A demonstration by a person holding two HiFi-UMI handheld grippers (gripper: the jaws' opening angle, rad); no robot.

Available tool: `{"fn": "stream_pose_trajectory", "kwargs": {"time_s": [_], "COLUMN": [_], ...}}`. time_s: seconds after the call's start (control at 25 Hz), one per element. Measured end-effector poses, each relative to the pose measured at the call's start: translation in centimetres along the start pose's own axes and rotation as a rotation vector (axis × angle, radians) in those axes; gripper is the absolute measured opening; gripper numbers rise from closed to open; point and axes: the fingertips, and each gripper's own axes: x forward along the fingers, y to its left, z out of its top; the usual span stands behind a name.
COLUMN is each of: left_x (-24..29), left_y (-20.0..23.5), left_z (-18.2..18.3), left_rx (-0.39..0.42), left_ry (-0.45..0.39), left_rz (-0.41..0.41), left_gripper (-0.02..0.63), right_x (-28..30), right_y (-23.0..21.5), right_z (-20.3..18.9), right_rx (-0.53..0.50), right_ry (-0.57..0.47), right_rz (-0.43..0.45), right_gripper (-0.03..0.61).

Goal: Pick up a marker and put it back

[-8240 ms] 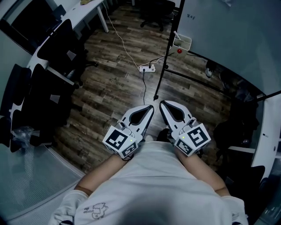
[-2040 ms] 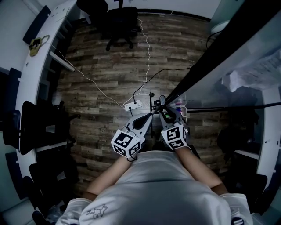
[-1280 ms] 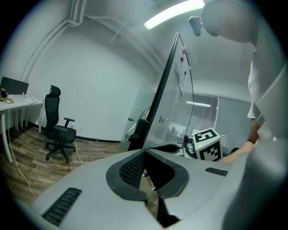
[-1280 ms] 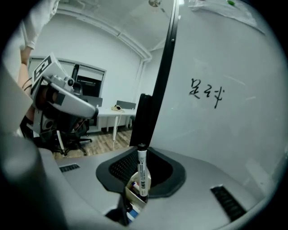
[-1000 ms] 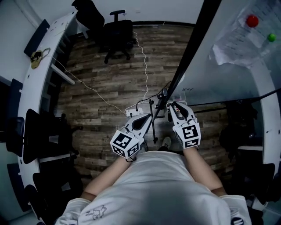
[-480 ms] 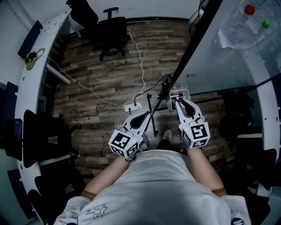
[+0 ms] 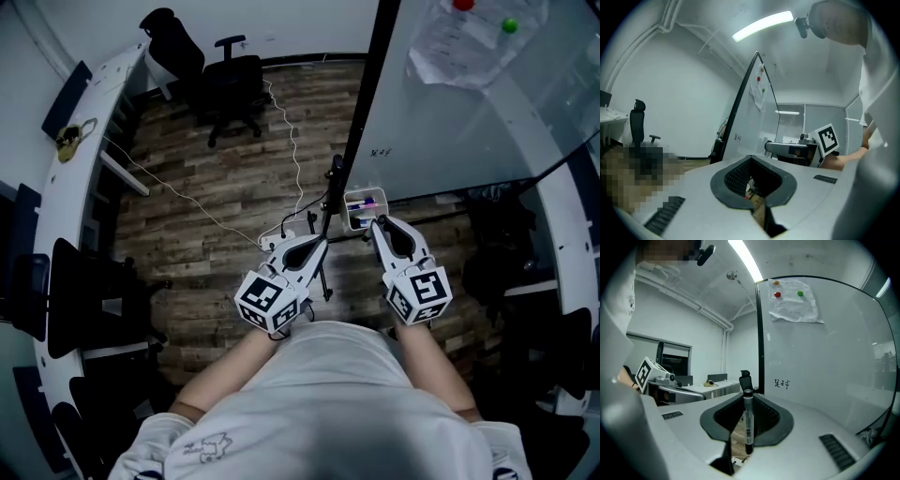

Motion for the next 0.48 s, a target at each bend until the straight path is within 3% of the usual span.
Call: {"fn": "stream_pose_trajectory", "kwargs": {"time_s": [0.48], "left_x": [0.5], "left_y": [-11.2], "left_z": [-1.8], "left_rx": [0.051], "left_ry": [-0.060], "left_rz": [0.049], "left_gripper": [0.003], "right_x": [-11.4], "right_y": [0.0], "right_z": [-1.2], "right_rx": [0.006], "right_ry": [-0.041], "right_rz": [0.079], "right_gripper": [0.067]}}
